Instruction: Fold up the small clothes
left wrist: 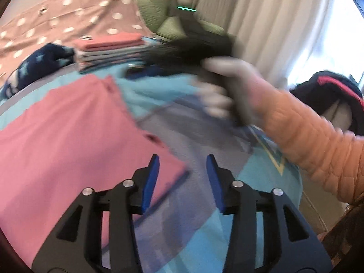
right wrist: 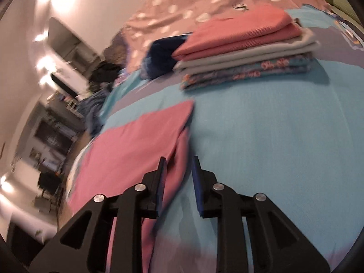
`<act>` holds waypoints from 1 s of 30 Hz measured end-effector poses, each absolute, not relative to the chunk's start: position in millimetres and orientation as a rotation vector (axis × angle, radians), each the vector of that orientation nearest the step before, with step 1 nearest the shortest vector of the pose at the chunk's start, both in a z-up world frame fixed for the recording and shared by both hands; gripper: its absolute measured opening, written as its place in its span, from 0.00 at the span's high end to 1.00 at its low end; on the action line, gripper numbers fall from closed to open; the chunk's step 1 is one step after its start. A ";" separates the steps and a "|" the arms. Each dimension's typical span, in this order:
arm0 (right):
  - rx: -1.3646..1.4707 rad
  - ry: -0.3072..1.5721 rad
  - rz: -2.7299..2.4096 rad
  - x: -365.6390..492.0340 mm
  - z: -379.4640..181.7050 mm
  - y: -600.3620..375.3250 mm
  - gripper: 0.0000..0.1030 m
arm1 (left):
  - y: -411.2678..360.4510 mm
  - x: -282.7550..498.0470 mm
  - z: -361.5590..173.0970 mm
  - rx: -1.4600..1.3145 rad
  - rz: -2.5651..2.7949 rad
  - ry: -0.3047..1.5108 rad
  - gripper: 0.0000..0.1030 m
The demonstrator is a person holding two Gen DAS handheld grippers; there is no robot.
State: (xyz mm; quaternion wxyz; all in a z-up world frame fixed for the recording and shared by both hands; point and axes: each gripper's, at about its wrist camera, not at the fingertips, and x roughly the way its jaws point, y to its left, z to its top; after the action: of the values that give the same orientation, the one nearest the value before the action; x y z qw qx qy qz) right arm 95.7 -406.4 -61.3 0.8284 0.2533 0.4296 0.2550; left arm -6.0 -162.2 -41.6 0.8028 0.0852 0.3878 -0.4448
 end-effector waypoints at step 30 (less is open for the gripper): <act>0.441 1.055 0.900 6.2 -90.1 -321.1 0.81 | -261.7 212.2 -86.8 0.127 -0.815 1.056 0.79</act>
State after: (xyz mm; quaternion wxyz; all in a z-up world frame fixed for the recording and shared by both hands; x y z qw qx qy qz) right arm 6.2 -321.1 -90.1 0.7466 0.2017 0.4823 0.4114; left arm 212.2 -261.7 -86.8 0.7838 0.0590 0.4895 -0.3775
